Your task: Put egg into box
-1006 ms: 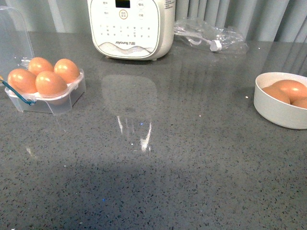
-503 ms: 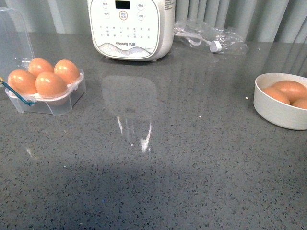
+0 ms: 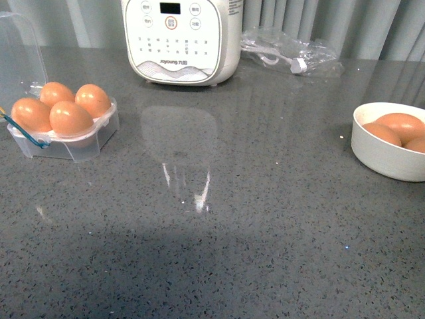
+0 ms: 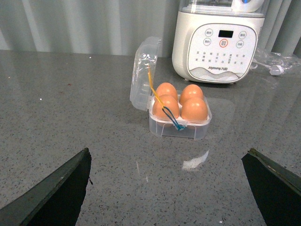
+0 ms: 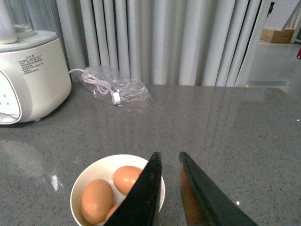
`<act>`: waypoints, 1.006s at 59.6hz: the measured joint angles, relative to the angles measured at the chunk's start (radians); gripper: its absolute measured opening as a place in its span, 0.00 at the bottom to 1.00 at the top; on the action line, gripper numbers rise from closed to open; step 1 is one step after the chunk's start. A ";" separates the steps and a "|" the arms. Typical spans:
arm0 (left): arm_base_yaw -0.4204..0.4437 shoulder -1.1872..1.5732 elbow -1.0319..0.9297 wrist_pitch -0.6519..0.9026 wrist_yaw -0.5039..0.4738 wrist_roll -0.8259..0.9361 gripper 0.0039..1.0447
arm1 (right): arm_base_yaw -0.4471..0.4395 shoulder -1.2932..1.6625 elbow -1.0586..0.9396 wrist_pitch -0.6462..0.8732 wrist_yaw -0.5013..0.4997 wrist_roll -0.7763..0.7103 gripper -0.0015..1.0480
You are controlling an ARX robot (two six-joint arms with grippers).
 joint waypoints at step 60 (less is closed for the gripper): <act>0.000 0.000 0.000 0.000 0.000 0.000 0.94 | 0.000 -0.473 -0.305 -0.165 0.000 0.002 0.03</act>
